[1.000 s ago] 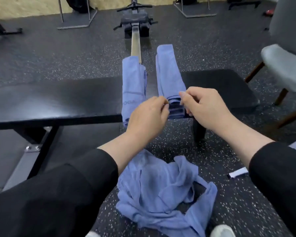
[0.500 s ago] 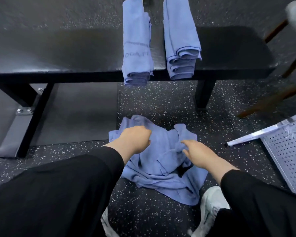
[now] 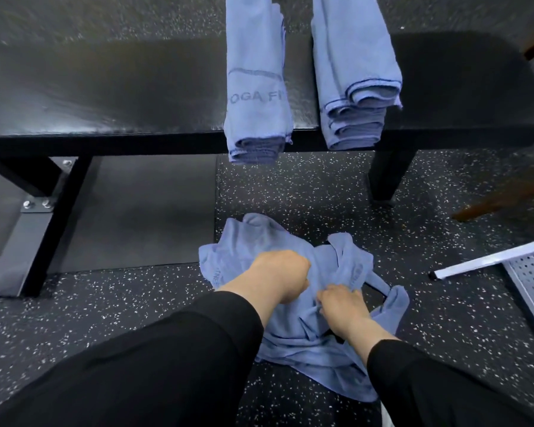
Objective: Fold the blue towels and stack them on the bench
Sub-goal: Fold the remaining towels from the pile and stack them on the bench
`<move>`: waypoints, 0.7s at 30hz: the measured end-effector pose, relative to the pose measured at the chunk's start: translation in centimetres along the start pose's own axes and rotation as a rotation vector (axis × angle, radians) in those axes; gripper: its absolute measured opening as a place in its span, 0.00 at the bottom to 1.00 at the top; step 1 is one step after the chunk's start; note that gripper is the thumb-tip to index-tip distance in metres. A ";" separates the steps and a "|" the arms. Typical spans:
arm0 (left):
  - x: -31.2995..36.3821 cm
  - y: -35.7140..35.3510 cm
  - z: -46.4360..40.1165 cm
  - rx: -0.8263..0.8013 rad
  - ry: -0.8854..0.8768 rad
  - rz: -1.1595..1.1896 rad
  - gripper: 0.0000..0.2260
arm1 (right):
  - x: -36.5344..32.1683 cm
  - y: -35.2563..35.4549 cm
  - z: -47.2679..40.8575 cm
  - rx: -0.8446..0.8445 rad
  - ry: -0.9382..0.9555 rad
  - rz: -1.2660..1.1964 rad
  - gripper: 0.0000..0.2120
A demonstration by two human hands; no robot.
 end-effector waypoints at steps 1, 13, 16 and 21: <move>-0.2 0.1 0.1 0.001 0.004 0.010 0.15 | 0.0 0.3 0.0 0.028 -0.008 0.008 0.13; -2.0 6.8 4.8 0.274 0.206 0.439 0.13 | 1.2 19.5 3.9 0.556 -0.182 -1.027 0.06; -2.3 10.4 7.5 0.433 0.323 0.725 0.12 | 1.0 24.7 6.7 0.635 -0.141 -1.103 0.06; -1.4 16.4 12.1 0.562 0.285 0.933 0.09 | 0.9 32.7 12.5 0.783 -0.071 -1.170 0.06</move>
Point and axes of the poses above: each hand's wrist, its own z-axis away from the middle knuckle, its own y-axis out of the back of the hand, x = y × z, the point moved 5 cm from there along -z, towards the middle knuckle, and after that the axes turned 14 degrees about x, right-handed, at the moved point
